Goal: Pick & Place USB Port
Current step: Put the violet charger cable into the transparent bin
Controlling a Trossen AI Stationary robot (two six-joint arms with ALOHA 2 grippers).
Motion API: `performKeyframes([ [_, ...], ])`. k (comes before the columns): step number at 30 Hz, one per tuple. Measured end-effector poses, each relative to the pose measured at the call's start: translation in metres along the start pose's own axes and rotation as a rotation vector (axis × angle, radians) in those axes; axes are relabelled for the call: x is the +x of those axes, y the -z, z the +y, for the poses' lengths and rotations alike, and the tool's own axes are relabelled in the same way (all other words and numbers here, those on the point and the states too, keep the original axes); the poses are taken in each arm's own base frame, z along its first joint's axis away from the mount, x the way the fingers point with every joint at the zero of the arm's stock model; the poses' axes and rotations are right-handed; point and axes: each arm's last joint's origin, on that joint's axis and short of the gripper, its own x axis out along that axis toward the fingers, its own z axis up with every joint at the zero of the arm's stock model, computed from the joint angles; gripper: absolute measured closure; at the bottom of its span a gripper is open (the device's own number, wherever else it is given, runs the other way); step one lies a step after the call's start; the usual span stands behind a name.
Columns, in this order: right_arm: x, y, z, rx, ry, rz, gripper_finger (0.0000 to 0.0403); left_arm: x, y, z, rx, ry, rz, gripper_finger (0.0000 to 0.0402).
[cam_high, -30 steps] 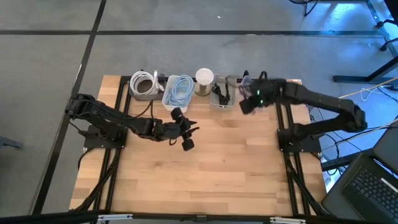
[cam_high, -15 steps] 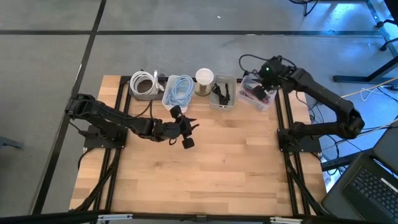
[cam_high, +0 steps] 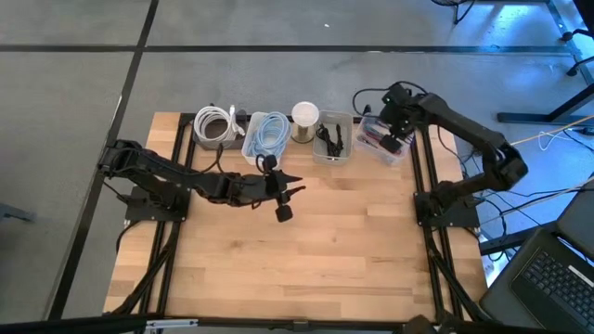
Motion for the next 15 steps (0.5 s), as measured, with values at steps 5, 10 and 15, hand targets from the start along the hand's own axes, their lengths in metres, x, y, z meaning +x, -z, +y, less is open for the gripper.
performKeyframes([
  [5, 0.018, -0.009, 0.002, -0.034, -0.014, 0.042, 0.0403, 0.0, 0.0, -0.001, 0.0, 0.015, 0.0, 0.0301],
  [10, 0.033, -0.019, 0.004, -0.024, -0.049, 0.041, 0.0403, 0.0, 0.0, -0.001, 0.0, 0.015, 0.001, 0.0303],
  [15, 0.054, -0.023, 0.008, -0.022, -0.094, 0.034, 0.0403, 0.0, 0.0, -0.001, 0.0, 0.015, 0.001, 0.03],
])
